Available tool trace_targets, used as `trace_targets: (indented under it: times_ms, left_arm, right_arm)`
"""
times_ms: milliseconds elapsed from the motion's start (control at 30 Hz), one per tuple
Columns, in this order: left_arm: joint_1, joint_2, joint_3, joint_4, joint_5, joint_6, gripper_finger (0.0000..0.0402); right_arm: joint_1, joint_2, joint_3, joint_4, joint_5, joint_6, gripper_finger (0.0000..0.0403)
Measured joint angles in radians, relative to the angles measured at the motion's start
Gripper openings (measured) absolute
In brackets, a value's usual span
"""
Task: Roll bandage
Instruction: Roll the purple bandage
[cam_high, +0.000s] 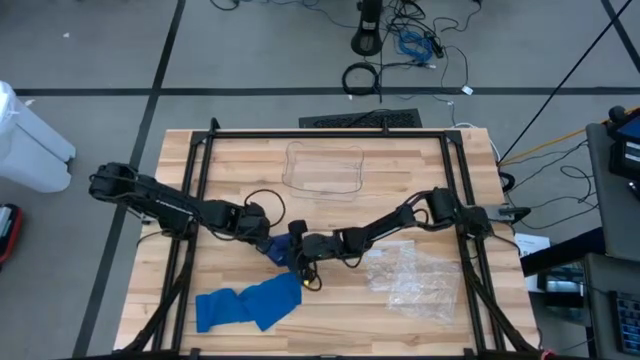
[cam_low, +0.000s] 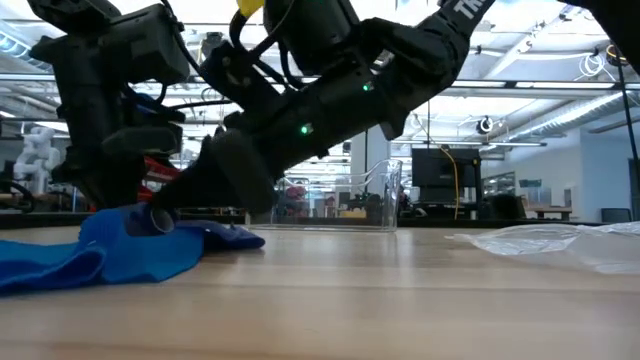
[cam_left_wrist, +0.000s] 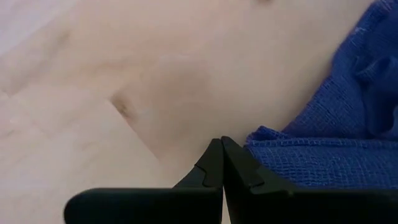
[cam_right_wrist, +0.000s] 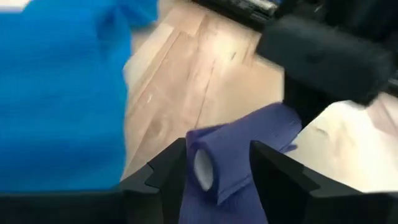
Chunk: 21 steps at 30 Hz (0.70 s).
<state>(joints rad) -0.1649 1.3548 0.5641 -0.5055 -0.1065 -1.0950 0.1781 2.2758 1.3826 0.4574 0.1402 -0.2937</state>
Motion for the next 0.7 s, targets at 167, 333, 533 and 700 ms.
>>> trace_targets:
  times_ms: [167, 333, 533, 700]
  left_arm:
    - [-0.014, 0.000, 0.000, 0.014, 0.012, 0.000, 0.0000]
    - [-0.026, 0.000, 0.000, 0.015, 0.012, 0.000, 0.0000]
    - [-0.035, 0.000, 0.000, 0.013, 0.009, 0.000, 0.0000]
    - [-0.035, 0.000, 0.000, 0.011, 0.004, 0.000, 0.0000]
  right_arm:
    - [0.009, 0.015, 0.016, -0.027, 0.038, -0.017, 0.0160]
    - [0.006, 0.015, 0.017, -0.061, 0.057, -0.030, 0.0160]
    - [0.009, 0.002, 0.017, -0.136, 0.117, -0.069, 0.0160]
    - [0.009, -0.009, 0.017, -0.151, 0.125, -0.087, 0.0160]
